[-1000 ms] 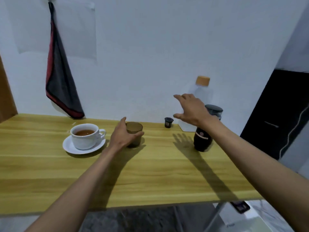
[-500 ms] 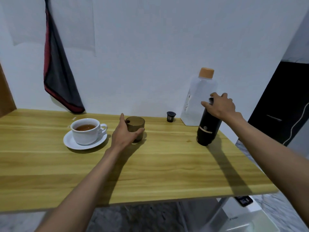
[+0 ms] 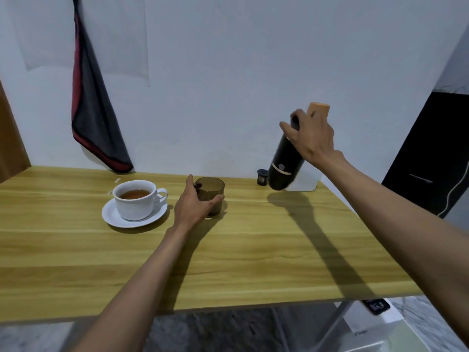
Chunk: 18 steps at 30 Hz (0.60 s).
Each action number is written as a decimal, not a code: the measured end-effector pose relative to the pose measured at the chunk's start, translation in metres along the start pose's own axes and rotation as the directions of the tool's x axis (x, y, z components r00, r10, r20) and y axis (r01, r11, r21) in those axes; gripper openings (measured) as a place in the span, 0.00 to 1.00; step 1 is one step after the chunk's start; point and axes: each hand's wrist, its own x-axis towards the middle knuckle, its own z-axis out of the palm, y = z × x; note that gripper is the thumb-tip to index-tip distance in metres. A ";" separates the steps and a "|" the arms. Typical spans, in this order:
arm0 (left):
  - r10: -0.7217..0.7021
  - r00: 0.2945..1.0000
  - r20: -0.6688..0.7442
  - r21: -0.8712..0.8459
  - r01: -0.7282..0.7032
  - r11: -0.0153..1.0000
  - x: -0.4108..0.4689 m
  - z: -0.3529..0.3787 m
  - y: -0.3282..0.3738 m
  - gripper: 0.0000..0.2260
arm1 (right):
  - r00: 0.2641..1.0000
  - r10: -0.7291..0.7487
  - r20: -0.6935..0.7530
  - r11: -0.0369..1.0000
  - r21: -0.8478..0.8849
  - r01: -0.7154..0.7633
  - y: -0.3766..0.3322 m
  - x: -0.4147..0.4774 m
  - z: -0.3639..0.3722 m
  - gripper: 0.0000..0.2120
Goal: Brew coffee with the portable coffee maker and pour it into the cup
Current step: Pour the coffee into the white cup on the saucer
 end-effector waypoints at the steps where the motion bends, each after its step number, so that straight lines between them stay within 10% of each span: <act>1: 0.001 1.000 0.003 -0.001 -0.001 1.000 0.000 0.000 0.000 0.49 | 1.000 -0.013 -0.023 1.000 0.028 0.014 -0.011 0.004 -0.002 0.21; 18: 0.000 1.000 -0.007 -0.012 0.000 1.000 0.003 0.000 -0.002 0.46 | 0.973 -0.230 0.015 0.939 0.268 0.218 -0.134 0.011 0.026 0.18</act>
